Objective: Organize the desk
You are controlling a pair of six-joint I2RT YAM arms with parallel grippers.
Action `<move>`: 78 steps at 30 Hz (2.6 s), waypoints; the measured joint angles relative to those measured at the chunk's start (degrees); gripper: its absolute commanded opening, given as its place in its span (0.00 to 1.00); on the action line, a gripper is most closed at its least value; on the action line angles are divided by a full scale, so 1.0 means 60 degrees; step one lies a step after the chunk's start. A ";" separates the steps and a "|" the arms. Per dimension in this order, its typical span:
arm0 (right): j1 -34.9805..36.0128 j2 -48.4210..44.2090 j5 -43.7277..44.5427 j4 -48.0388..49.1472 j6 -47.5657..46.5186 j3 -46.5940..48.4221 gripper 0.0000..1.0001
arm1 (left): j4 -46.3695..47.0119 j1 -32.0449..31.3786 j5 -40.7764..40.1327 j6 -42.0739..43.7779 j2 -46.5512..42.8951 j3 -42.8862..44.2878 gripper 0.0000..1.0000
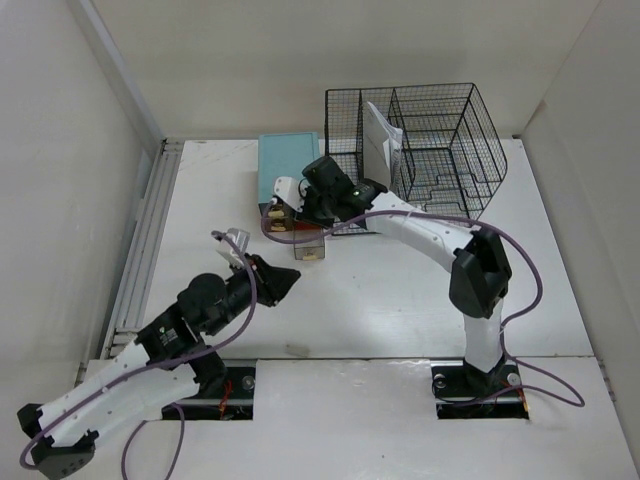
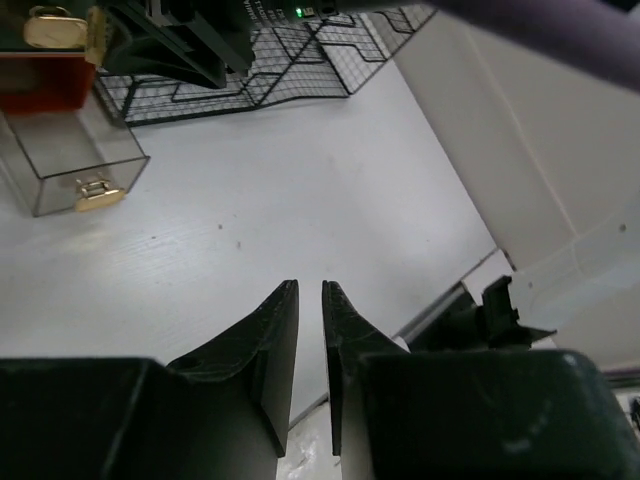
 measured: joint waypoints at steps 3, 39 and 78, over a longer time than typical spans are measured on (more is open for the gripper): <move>-0.0138 0.0273 -0.0098 0.0047 0.0087 0.0397 0.03 | -0.0914 0.0000 -0.0583 0.0004 0.1053 0.1180 0.18; 0.0353 -0.1814 -0.4328 -0.2233 -0.3308 -0.1989 0.86 | -0.4331 -0.0004 -0.3705 0.4146 0.0619 0.5869 0.58; 0.3708 0.0058 -0.4109 0.0696 0.1253 -0.3923 0.67 | -0.0248 -0.0375 -0.9486 0.5249 -0.1494 0.1960 0.00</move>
